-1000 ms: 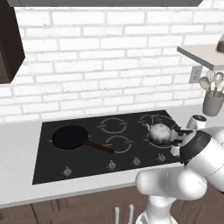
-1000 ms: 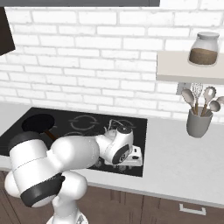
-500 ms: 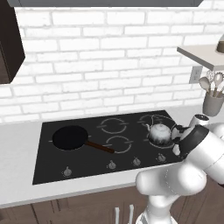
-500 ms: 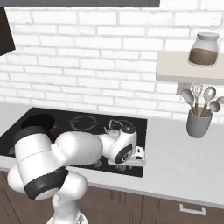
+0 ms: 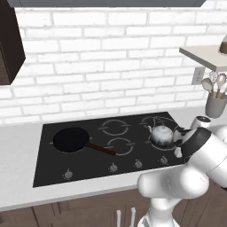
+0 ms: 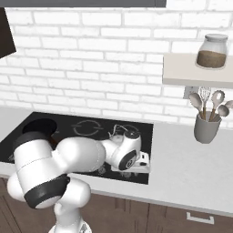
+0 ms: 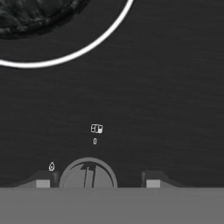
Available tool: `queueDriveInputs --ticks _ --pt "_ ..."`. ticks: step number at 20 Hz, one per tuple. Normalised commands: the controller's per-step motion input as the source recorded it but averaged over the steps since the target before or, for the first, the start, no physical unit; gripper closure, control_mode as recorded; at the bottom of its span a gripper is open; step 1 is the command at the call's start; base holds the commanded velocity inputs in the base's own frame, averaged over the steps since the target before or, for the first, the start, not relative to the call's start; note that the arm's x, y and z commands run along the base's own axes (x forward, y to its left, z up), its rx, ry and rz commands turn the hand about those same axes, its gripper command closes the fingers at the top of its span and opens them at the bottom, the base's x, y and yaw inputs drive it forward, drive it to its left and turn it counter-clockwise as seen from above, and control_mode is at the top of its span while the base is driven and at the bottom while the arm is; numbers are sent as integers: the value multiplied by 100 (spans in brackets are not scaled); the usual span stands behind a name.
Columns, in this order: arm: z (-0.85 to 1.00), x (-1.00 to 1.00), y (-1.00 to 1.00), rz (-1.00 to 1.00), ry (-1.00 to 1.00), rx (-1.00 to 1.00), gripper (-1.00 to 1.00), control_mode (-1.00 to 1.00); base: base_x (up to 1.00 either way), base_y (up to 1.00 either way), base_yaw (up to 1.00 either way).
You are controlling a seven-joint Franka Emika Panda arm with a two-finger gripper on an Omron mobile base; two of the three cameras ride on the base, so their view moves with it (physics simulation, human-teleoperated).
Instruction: Pick the kettle from the counter and place it on a stove burner. Then turn the burner on.
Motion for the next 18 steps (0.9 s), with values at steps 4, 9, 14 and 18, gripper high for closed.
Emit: queueDriveInputs --ticks 4,9,14,18 --pt "-19 -35 23 0 0 0 100 -100 0 0 0" --pt "-23 -33 26 0 0 0 100 -100 0 0 0" --pt "-19 -27 17 0 0 0 100 -100 0 0 0" --pt "0 0 0 0 0 0 100 -100 0 0 0"
